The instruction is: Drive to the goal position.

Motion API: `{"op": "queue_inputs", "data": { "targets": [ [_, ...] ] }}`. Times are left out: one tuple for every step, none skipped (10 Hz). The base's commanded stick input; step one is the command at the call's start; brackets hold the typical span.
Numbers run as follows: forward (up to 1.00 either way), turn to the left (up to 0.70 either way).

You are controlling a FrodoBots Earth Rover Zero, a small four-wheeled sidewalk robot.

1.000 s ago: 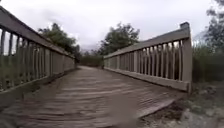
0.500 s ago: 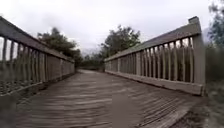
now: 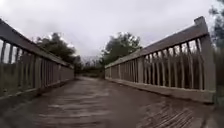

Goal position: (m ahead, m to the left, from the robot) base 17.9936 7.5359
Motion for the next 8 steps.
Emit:
{"op": "queue_inputs", "data": {
  "targets": [
    [0.50, 0.00],
    [0.50, 0.16],
    [0.50, 0.50],
    [0.50, 0.41],
    [0.50, 0.00],
    [0.50, 0.00],
    [0.50, 0.00],
    [0.50, 0.00]
  ]
}}
